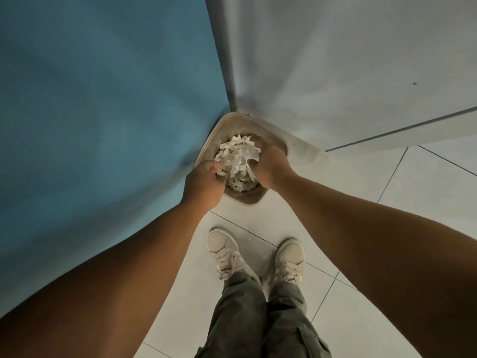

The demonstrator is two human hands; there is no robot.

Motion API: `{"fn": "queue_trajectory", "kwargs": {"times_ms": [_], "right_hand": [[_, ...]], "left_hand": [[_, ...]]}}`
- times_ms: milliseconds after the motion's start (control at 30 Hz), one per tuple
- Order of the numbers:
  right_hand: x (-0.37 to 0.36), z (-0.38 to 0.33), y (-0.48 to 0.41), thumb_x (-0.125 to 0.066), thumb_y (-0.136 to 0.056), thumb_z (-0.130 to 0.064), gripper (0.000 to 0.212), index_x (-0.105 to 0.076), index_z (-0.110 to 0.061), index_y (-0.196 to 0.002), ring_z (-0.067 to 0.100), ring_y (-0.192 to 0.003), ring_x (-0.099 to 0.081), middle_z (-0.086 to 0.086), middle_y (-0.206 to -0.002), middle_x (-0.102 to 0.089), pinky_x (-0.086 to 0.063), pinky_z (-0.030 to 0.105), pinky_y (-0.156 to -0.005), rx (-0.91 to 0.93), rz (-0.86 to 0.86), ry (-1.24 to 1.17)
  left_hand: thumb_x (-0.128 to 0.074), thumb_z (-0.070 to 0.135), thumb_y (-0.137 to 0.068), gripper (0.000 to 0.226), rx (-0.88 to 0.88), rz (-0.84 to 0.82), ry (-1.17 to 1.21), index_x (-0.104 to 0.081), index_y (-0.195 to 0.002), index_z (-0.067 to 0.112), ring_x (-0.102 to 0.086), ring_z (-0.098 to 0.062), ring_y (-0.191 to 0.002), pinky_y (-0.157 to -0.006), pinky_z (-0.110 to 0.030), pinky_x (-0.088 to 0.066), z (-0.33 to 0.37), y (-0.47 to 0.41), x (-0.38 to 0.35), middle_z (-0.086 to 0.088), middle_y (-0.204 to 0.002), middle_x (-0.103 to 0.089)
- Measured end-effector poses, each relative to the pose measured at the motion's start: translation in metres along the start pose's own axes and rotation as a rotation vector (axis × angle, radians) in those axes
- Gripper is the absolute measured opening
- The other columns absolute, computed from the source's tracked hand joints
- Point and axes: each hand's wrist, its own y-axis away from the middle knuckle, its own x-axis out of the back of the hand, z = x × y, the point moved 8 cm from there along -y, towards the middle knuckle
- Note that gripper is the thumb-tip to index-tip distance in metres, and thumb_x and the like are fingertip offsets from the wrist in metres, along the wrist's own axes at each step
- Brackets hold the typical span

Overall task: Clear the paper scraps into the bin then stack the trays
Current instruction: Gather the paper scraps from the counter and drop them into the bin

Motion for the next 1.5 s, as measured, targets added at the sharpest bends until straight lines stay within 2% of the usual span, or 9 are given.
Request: {"fn": "queue_trajectory", "kwargs": {"times_ms": [67,233,400,533,700,933,1033,1200,1500], "right_hand": [[0.0,0.001,0.007,-0.061,-0.092,-0.017,0.059,-0.039,-0.022,-0.147,0.029,-0.13,-0.048,0.008,-0.143,-0.051,-0.039,0.031,-0.106,0.005,-0.005,0.027],[0.025,0.001,0.05,-0.055,-0.092,-0.026,0.042,-0.053,-0.026,-0.134,0.028,-0.117,-0.056,0.007,-0.132,-0.058,-0.039,0.022,-0.086,-0.015,0.011,0.042],[0.081,-0.042,0.117,-0.059,-0.088,-0.025,0.036,-0.061,-0.019,-0.123,0.025,-0.115,-0.057,0.003,-0.123,-0.064,-0.044,0.029,-0.098,0.085,0.079,0.039],[0.132,-0.094,0.183,-0.061,-0.087,-0.02,0.038,-0.059,-0.019,-0.125,0.024,-0.115,-0.057,0.002,-0.126,-0.063,-0.04,0.022,-0.092,0.191,0.102,0.053],[0.196,-0.163,0.269,-0.063,-0.087,-0.016,0.038,-0.059,-0.015,-0.125,0.022,-0.113,-0.057,0.004,-0.123,-0.063,-0.034,0.016,-0.087,0.38,0.162,0.075],[0.253,-0.253,0.374,-0.064,-0.088,-0.016,0.037,-0.059,-0.013,-0.125,0.015,-0.117,-0.053,0.003,-0.126,-0.06,-0.03,0.009,-0.094,0.629,0.207,0.073],[0.256,-0.294,0.408,-0.063,-0.088,-0.022,0.04,-0.058,-0.015,-0.128,0.015,-0.122,-0.052,0.002,-0.13,-0.058,-0.031,0.012,-0.101,0.756,0.194,0.083],[0.231,-0.365,0.462,-0.06,-0.09,-0.027,0.044,-0.054,-0.016,-0.133,0.015,-0.127,-0.047,-0.001,-0.135,-0.054,-0.035,0.025,-0.106,0.923,0.091,0.113],[0.12,-0.466,0.558,-0.058,-0.095,-0.027,0.041,-0.053,-0.021,-0.135,0.011,-0.132,-0.044,-0.005,-0.141,-0.052,-0.028,0.02,-0.108,1.181,-0.099,0.227]], "left_hand": [[-0.06,0.012,-0.093,0.037,-0.012,-0.005,-0.018,-0.06,-0.129,0.015,-0.061,-0.02,-0.116,-0.091,-0.023,-0.045,-0.003,0.006,0.003,-0.003,-0.13,-0.064],[-0.059,0.017,-0.093,0.036,-0.03,-0.024,-0.079,-0.061,-0.128,0.015,-0.061,-0.021,-0.117,-0.088,-0.019,-0.039,0.011,0.032,0.014,-0.003,-0.13,-0.064],[-0.061,0.024,-0.092,0.036,-0.151,-0.024,-0.133,-0.06,-0.128,0.02,-0.061,-0.027,-0.115,-0.096,-0.031,-0.049,0.075,0.087,0.048,-0.005,-0.129,-0.065],[-0.063,0.029,-0.09,0.042,-0.244,0.085,-0.127,-0.058,-0.131,0.022,-0.058,-0.026,-0.117,-0.098,-0.032,-0.046,0.137,0.151,0.098,-0.004,-0.128,-0.064],[-0.063,0.024,-0.091,0.03,-0.407,0.209,-0.087,-0.065,-0.12,0.021,-0.056,-0.02,-0.112,-0.094,-0.03,-0.045,0.2,0.25,0.159,-0.002,-0.121,-0.066],[-0.058,0.034,-0.096,0.045,-0.465,0.375,-0.06,-0.052,-0.138,0.02,-0.046,-0.019,-0.132,-0.109,-0.034,-0.038,0.236,0.36,0.249,-0.003,-0.139,-0.055],[-0.056,0.036,-0.097,0.045,-0.476,0.485,-0.031,-0.05,-0.139,0.021,-0.047,-0.018,-0.13,-0.109,-0.034,-0.038,0.233,0.408,0.293,-0.002,-0.138,-0.054],[-0.056,0.033,-0.098,0.045,-0.417,0.677,-0.032,-0.05,-0.14,0.021,-0.045,-0.015,-0.13,-0.101,-0.019,-0.03,0.198,0.484,0.352,0.002,-0.139,-0.054],[-0.052,0.036,-0.099,0.04,-0.169,0.946,0.022,-0.051,-0.138,0.025,-0.045,-0.011,-0.131,-0.102,-0.017,-0.03,0.074,0.599,0.432,0.008,-0.141,-0.054]]}}
